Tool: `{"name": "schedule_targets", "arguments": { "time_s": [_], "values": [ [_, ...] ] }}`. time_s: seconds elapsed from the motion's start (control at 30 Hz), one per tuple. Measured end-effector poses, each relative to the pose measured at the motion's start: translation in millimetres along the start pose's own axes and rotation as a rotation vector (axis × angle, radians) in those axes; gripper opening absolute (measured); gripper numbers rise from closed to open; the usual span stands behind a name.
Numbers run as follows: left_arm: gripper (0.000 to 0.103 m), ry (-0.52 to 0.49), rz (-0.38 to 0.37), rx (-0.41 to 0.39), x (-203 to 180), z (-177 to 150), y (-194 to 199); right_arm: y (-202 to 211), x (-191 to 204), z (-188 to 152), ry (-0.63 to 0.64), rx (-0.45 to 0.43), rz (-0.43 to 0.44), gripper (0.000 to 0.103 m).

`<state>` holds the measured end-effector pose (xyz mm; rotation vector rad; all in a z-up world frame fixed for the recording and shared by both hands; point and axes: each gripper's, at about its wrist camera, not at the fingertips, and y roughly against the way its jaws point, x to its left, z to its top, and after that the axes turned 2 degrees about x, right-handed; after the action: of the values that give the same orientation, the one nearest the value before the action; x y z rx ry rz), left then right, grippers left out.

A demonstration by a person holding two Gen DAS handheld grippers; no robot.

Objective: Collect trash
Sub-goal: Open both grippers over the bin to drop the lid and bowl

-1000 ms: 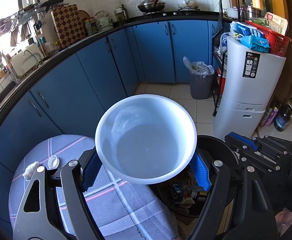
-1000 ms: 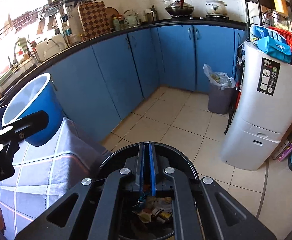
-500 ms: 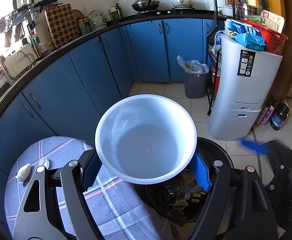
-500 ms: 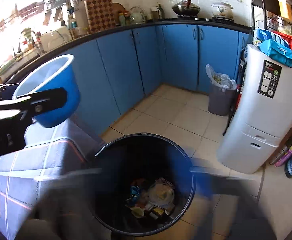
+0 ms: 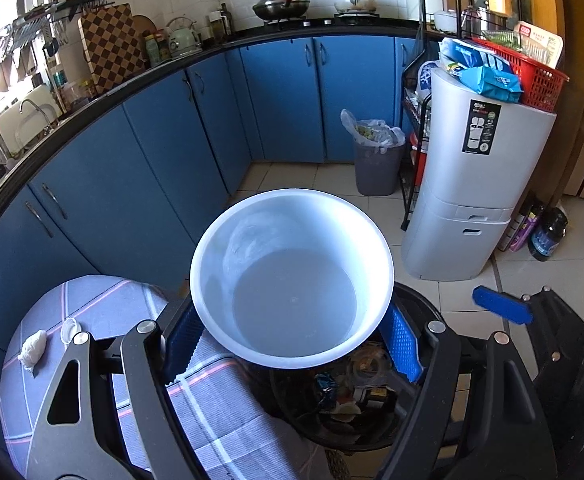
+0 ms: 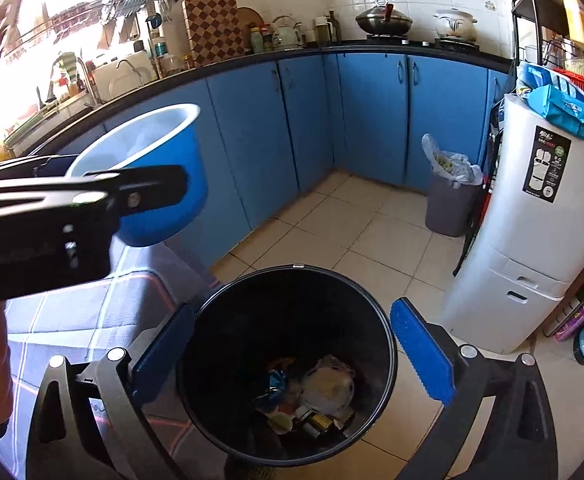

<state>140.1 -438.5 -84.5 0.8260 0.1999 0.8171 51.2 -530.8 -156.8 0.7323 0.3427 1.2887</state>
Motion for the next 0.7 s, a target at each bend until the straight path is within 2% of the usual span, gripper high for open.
{"name": "schedule_targets", "arguments": {
  "time_s": [0.1, 0.17, 0.2, 0.5, 0.7],
  "values": [
    [0.078, -0.009, -0.021, 0.005, -4.7, 2.2, -1.2, 1.8, 0.2, -0.2, -0.002, -0.006, 0.001, 0.096],
    [0.090, 0.000, -0.031, 0.010, -4.9, 3.8, -1.6, 2.7, 0.1, 0.0, -0.003, -0.008, 0.006, 0.096],
    [0.099, 0.010, -0.024, -0.003, -4.1, 4.2, -0.2, 2.8, 0.4, -0.5, -0.002, -0.009, 0.006, 0.096],
    [0.100, 0.032, 0.015, -0.012, 7.0, 0.6, 3.9, 3.4, 7.2, 0.0, 0.005, -0.006, 0.020, 0.096],
    [0.100, 0.080, 0.073, -0.008, 43.4, -18.4, 10.2, 1.0, 23.4, 7.4, 0.029, -0.010, 0.023, 0.096]
  ]
}}
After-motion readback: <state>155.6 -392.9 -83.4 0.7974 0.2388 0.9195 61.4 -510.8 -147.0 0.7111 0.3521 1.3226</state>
